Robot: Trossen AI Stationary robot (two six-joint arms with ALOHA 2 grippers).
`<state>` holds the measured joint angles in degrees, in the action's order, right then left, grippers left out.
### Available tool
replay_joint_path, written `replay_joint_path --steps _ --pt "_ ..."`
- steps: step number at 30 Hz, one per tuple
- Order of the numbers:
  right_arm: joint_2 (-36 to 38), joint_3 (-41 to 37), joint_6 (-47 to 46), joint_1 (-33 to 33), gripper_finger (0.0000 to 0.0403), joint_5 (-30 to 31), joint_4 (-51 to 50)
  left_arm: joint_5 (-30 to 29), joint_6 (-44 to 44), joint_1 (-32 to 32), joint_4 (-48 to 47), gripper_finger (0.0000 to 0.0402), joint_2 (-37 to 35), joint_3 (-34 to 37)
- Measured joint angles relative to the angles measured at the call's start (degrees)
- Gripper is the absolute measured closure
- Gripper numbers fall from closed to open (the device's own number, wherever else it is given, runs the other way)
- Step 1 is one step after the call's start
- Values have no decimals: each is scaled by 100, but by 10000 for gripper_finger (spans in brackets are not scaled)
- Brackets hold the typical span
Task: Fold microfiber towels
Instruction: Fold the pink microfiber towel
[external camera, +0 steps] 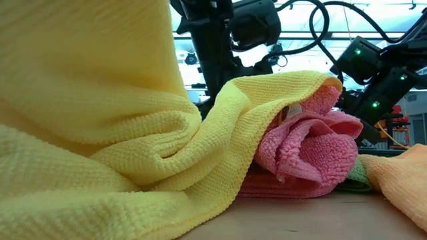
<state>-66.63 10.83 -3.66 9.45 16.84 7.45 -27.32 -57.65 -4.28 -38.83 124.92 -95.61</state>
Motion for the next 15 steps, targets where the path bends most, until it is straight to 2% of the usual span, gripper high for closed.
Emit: replay_joint_path --steps 7,12,15 --pt "0 0 0 -25 242 0 3 107 16 0 85 382 207 41" --pt "0 0 0 -66 242 -4 47 -318 -163 -2 170 395 310 46" --pt "0 0 15 -61 242 0 75 -358 -310 0 330 394 308 41"
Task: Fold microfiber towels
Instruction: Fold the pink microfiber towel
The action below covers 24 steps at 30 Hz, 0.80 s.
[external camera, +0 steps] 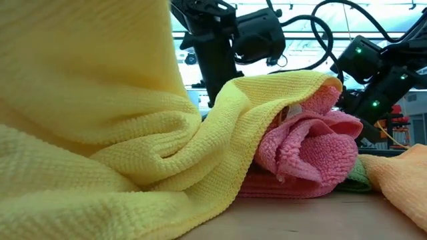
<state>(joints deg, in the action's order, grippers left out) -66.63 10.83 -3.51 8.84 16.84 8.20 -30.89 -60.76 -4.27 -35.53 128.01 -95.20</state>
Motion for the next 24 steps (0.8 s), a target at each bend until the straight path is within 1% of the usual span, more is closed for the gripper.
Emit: replay_joint_path --steps 5,12,15,18,24 --pt "0 0 2 -4 242 -2 39 43 -63 37 321 376 20 0" --pt "0 0 3 -4 242 -2 34 271 -19 90 367 393 141 6" --pt "0 0 5 -4 242 -2 35 417 29 87 450 391 140 0" --pt "0 0 5 -4 242 -2 33 475 163 87 560 365 140 0" --pt "0 0 0 -4 242 -2 33 450 371 67 778 282 139 0"
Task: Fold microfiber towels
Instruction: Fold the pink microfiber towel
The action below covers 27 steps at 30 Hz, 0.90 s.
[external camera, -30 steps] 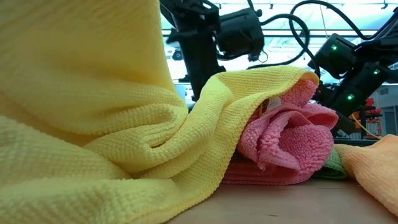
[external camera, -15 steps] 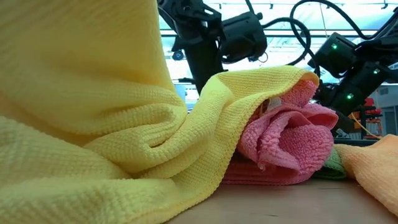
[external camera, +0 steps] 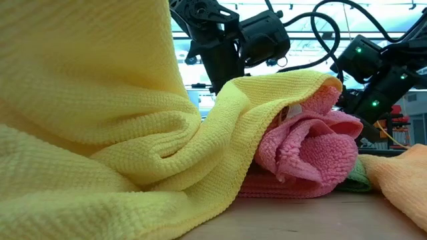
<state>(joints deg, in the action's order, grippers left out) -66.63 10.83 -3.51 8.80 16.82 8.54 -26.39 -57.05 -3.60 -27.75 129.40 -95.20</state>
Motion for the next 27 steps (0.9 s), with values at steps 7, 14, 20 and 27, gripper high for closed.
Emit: replay_joint_path --steps 7,14,20,27 --pt "0 0 2 0 242 0 4 -186 93 -84 -2 215 -282 -55" --pt "0 0 2 2 242 1 25 -131 485 -150 -749 213 -616 -60" --pt "0 0 2 2 242 2 48 -78 1041 -166 -1423 213 -630 -33" --pt "0 0 -27 2 242 2 49 -77 1423 -310 -2023 144 -552 -3"
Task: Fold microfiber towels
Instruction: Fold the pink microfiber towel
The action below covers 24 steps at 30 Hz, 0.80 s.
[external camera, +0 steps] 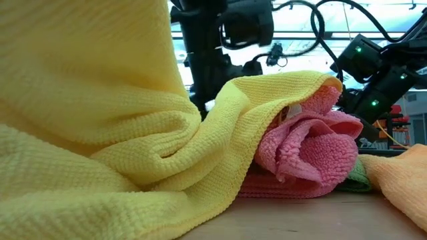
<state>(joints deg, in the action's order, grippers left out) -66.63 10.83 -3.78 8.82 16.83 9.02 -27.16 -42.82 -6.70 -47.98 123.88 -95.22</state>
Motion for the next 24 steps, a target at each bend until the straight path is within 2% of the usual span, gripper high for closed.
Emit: replay_joint_path --steps 2,5,11,14,19,24 --pt "0 0 -8 0 242 1 -5 -36 59 -32 12 123 99 6" --pt "0 0 -19 0 242 -2 -4 -445 162 -86 18 105 271 -2" --pt "0 0 -32 0 242 -2 -16 -1097 153 -144 120 105 574 -17" --pt "0 0 -32 -2 242 -2 -14 -1403 204 -136 218 116 642 -10" --pt "0 2 -42 -11 242 -21 -5 -1404 257 -75 444 150 660 2" --pt "0 0 -54 -37 242 -27 -7 -1274 221 2 468 204 664 3"
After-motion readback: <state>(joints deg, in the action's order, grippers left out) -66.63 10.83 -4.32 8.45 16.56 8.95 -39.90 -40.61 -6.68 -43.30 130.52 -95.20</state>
